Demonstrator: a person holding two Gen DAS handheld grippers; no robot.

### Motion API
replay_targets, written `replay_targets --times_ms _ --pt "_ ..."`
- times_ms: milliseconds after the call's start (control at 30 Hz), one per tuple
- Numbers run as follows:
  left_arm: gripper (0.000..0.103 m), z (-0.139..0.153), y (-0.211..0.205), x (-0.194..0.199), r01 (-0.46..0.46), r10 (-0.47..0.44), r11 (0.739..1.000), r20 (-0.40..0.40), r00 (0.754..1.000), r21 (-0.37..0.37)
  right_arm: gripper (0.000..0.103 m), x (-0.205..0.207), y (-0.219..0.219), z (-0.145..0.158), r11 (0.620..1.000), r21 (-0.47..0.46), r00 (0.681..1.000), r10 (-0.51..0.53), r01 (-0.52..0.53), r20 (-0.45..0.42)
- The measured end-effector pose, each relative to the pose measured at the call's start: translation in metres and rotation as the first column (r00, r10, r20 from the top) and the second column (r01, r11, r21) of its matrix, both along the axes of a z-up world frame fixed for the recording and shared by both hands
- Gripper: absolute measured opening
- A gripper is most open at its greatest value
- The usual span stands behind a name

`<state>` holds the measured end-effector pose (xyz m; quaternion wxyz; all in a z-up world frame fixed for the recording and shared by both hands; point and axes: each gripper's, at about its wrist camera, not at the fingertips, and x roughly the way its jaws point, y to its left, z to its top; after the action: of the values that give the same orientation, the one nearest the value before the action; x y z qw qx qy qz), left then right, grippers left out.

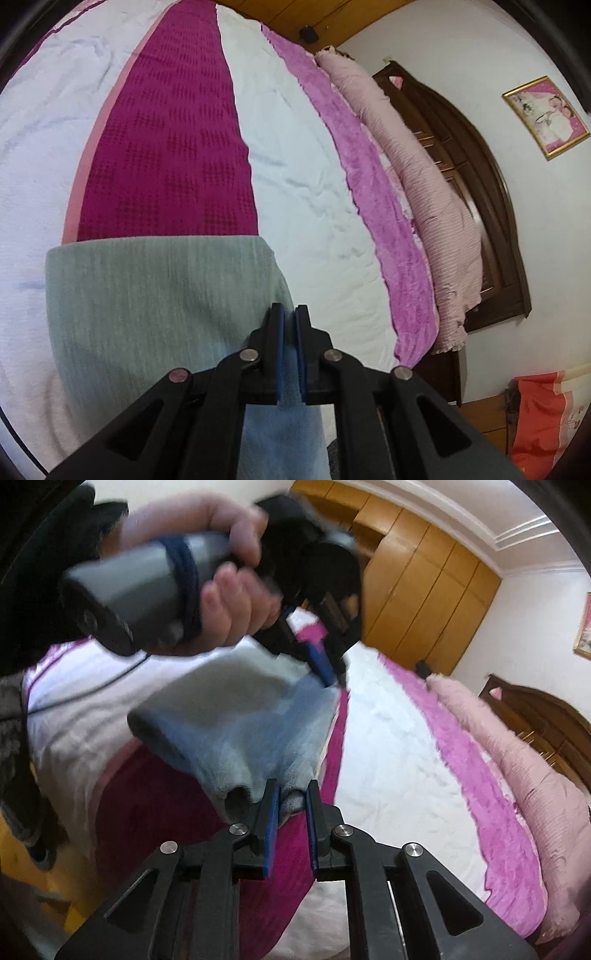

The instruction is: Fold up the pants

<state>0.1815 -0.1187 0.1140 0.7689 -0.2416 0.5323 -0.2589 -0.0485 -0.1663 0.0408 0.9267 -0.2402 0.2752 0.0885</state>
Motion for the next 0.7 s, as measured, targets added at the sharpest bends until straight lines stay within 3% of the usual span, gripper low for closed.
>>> replay_targets --times_ms 67,100,167,200,267,300,367,467,533,600,633,700 --pt "0.007 -0.003 -0.005 0.002 0.027 -0.027 1.0 0.006 1.0 0.015 0.033 0.003 -0.008 0.0 0.997 0.079 0.998 0.001 0.005 -0.067" --pt "0.008 -0.004 -0.007 0.002 0.042 -0.042 0.999 0.01 0.999 0.016 0.036 0.003 -0.019 0.005 0.979 0.203 0.993 0.033 -0.009 -0.113" --pt "0.012 -0.002 -0.001 0.0 0.046 -0.046 0.999 0.023 0.999 0.007 0.042 0.002 -0.044 0.018 0.879 0.476 0.982 0.121 -0.038 -0.145" --pt "0.013 0.002 0.005 -0.003 0.039 -0.039 0.999 0.044 0.998 -0.002 0.045 0.001 -0.057 0.024 0.799 0.599 0.978 0.16 -0.048 -0.135" --pt "0.014 0.011 0.021 -0.016 0.016 -0.019 0.999 0.12 0.993 0.028 0.046 0.0 -0.072 0.031 0.709 0.703 0.983 0.159 -0.047 -0.094" --pt "0.014 0.014 0.029 -0.022 -0.003 -0.005 0.998 0.154 0.988 0.056 0.046 -0.001 -0.076 0.035 0.696 0.716 0.989 0.136 -0.049 -0.065" --pt "0.014 0.017 0.049 -0.038 -0.048 0.031 0.996 0.199 0.98 0.08 0.045 -0.004 -0.073 0.041 0.699 0.712 0.992 0.125 -0.073 -0.021" --pt "0.014 0.015 0.083 -0.063 -0.125 0.117 0.992 0.249 0.962 0.017 0.043 -0.005 -0.052 0.052 0.712 0.685 0.982 0.186 -0.151 0.024" --pt "0.014 0.006 0.102 -0.074 -0.171 0.168 0.985 0.242 0.955 -0.01 0.043 -0.003 -0.034 0.057 0.752 0.631 0.977 0.209 -0.192 0.049" --pt "0.014 -0.006 0.113 -0.076 -0.183 0.182 0.983 0.218 0.959 -0.014 0.042 0.014 -0.009 0.058 0.809 0.552 0.973 0.231 -0.203 0.019" --pt "0.014 -0.014 0.117 -0.076 -0.188 0.185 0.982 0.2 0.962 -0.002 0.042 0.024 -0.003 0.056 0.832 0.522 0.975 0.221 -0.186 -0.004" --pt "0.014 -0.027 0.125 -0.076 -0.193 0.19 0.981 0.168 0.967 -0.001 0.03 0.06 0.004 0.039 0.912 0.407 0.99 0.101 -0.054 -0.094"
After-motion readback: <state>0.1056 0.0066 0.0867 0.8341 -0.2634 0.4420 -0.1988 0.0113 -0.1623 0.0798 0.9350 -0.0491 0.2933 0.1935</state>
